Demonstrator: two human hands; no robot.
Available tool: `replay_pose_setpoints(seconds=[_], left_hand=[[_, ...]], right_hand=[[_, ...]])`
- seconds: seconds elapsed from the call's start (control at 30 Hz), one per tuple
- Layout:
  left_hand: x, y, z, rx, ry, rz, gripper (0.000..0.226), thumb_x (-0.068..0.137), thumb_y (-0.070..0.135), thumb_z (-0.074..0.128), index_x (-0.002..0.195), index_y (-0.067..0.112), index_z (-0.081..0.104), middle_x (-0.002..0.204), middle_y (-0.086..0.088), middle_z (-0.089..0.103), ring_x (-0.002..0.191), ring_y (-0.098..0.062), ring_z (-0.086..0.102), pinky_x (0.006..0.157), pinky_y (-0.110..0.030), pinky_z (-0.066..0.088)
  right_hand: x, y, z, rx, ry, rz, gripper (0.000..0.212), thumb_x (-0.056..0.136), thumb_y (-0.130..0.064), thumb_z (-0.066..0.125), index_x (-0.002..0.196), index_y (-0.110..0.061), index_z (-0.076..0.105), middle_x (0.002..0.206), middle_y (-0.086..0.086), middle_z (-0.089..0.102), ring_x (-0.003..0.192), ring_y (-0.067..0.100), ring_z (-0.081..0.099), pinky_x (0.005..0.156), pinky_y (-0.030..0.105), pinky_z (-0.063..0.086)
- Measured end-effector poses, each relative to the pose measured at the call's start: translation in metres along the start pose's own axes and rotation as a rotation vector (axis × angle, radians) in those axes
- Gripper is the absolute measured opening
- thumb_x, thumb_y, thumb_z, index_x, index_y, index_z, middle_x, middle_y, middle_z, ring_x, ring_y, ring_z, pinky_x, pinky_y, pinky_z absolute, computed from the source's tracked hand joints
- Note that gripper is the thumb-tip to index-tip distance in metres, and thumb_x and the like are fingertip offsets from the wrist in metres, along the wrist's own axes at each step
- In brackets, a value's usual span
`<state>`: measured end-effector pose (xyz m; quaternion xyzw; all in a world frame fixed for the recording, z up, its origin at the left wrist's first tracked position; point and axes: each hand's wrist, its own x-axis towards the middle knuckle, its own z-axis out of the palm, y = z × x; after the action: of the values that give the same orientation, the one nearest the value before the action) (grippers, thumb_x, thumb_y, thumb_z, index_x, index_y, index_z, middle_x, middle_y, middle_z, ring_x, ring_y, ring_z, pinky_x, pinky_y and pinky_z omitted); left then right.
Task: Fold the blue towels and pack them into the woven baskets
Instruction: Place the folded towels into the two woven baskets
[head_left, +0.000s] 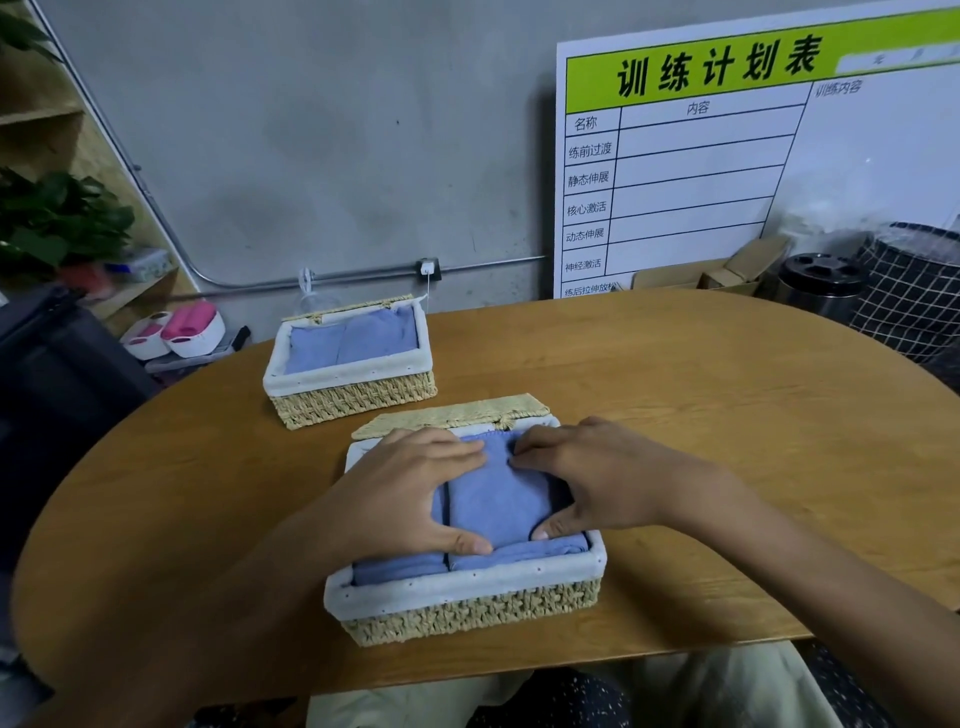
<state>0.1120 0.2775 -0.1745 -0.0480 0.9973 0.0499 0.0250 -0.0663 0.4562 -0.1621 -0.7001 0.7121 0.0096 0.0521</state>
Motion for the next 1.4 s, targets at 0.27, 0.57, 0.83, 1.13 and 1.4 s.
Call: replay_pose_setpoints(seconds=[0.27, 0.57, 0.83, 1.13, 1.4], left_hand=[[-0.005, -0.002, 0.015, -0.027, 0.04, -0.003, 0.106, 0.07, 0.092, 0.048, 0.157, 0.036, 0.026, 0.161, 0.025, 0.012, 0.146, 0.007, 0.009, 0.119, -0.025, 0.003], [-0.006, -0.008, 0.01, -0.145, 0.037, -0.02, 0.099, 0.072, 0.086, 0.059, 0.155, 0.043, 0.024, 0.151, 0.04, 0.004, 0.142, 0.016, 0.005, 0.117, -0.018, 0.005], [-0.003, -0.008, 0.013, -0.052, 0.044, 0.024, 0.101, 0.073, 0.086, 0.057, 0.156, 0.04, 0.023, 0.152, 0.035, 0.001, 0.139, 0.015, 0.001, 0.114, -0.016, 0.0], [-0.037, -0.051, -0.013, -0.579, 0.504, -0.321, 0.04, 0.084, 0.043, 0.074, 0.122, 0.039, 0.066, 0.127, 0.025, 0.06, 0.115, 0.005, 0.056, 0.093, -0.019, 0.047], [-0.014, -0.054, 0.046, -1.113, 0.514, -0.688, 0.068, 0.091, 0.062, 0.055, 0.146, 0.024, 0.042, 0.142, 0.005, 0.046, 0.128, -0.012, 0.044, 0.097, -0.027, 0.035]], right_hand=[[0.001, -0.003, 0.007, 0.0, 0.044, 0.024, 0.081, 0.08, -0.07, 0.061, 0.146, -0.028, 0.042, 0.146, -0.012, 0.04, 0.128, 0.012, 0.045, 0.1, 0.034, 0.032], [0.001, 0.003, -0.001, 0.088, 0.004, 0.043, 0.087, 0.078, -0.069, 0.067, 0.149, -0.026, 0.042, 0.153, -0.013, 0.037, 0.134, 0.011, 0.042, 0.107, 0.037, 0.032], [0.004, -0.006, 0.006, 0.032, 0.007, 0.056, 0.073, 0.081, -0.058, 0.07, 0.142, -0.024, 0.048, 0.146, -0.011, 0.04, 0.128, 0.013, 0.044, 0.104, 0.039, 0.037], [0.005, 0.036, 0.009, 0.627, 0.541, 0.376, 0.025, 0.097, -0.037, 0.058, 0.114, -0.022, 0.07, 0.107, -0.008, 0.067, 0.091, 0.001, 0.06, 0.068, 0.011, 0.043], [0.039, 0.03, 0.04, 1.394, 0.338, 0.67, 0.043, 0.1, -0.052, 0.044, 0.124, -0.018, 0.056, 0.115, -0.009, 0.062, 0.099, 0.008, 0.056, 0.096, 0.03, 0.039]])
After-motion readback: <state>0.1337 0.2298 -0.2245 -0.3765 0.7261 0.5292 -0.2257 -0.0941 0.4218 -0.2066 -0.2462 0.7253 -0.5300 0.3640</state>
